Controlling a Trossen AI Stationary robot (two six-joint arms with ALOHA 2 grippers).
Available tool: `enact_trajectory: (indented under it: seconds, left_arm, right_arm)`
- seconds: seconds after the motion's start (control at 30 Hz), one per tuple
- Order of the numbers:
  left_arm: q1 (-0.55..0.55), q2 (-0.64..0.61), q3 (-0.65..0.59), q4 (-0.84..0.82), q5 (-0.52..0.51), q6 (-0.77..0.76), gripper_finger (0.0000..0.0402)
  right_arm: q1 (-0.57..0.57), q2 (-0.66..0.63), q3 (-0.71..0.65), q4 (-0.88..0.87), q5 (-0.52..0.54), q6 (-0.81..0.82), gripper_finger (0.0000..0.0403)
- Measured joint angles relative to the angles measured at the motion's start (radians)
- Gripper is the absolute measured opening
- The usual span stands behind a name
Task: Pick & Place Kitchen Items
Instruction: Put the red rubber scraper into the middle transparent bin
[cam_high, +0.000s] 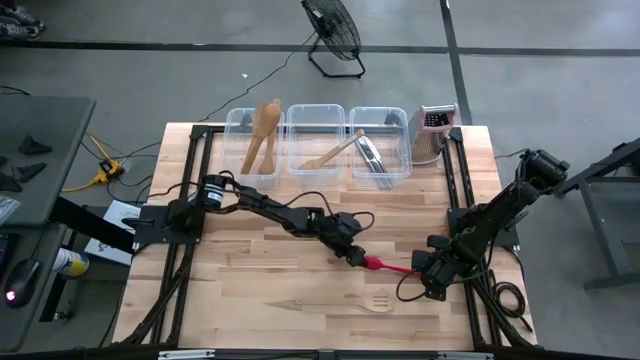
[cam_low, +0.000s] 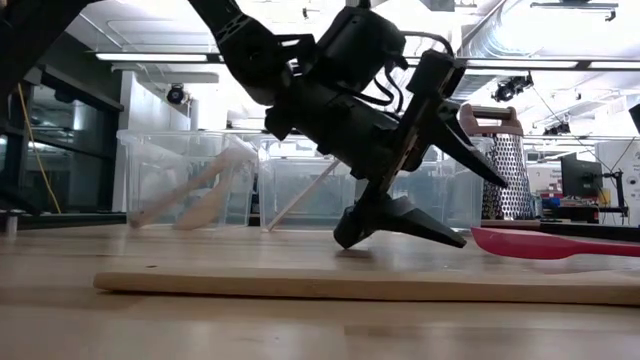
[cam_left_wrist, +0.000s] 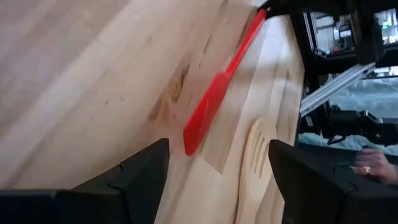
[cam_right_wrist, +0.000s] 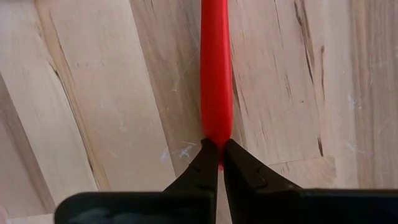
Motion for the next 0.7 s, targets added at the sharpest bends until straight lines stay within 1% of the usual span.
enact_trajectory:
  seconds: [0.2,0.27,0.4,0.5,0.57,0.63,0.7]
  left_arm:
    - [-0.017,0.002,0.006,-0.002,-0.071,-0.029,0.0273]
    - [-0.02,0.028,0.028,0.004,-0.087,-0.021,0.0273]
    - [-0.026,0.07,0.096,-0.006,-0.075,-0.024,0.0273]
    - [-0.03,0.1,0.151,-0.041,-0.095,-0.02,0.0273]
    - [-0.03,0.101,0.173,-0.077,-0.066,-0.006,0.0273]
    - [-0.031,0.101,0.176,-0.116,-0.06,0.025,0.0273]
    - [-0.03,0.099,0.176,-0.143,-0.033,0.037,0.0273]
  right_arm:
    - [0.0,0.0,0.0,0.001,0.002,0.0,0.0003]
    - [0.0,0.0,0.0,0.002,0.002,0.0,0.0003]
    - [0.0,0.0,0.0,0.002,0.003,0.0,0.0003]
    - [0.0,0.0,0.0,0.004,0.001,0.004,0.0003]
    - [0.0,0.0,0.0,0.003,0.0,0.009,0.0003]
    - [0.0,0.0,0.0,0.004,0.0,0.01,0.0003]
    - [0.0,0.0,0.0,0.004,0.0,0.011,0.0003]
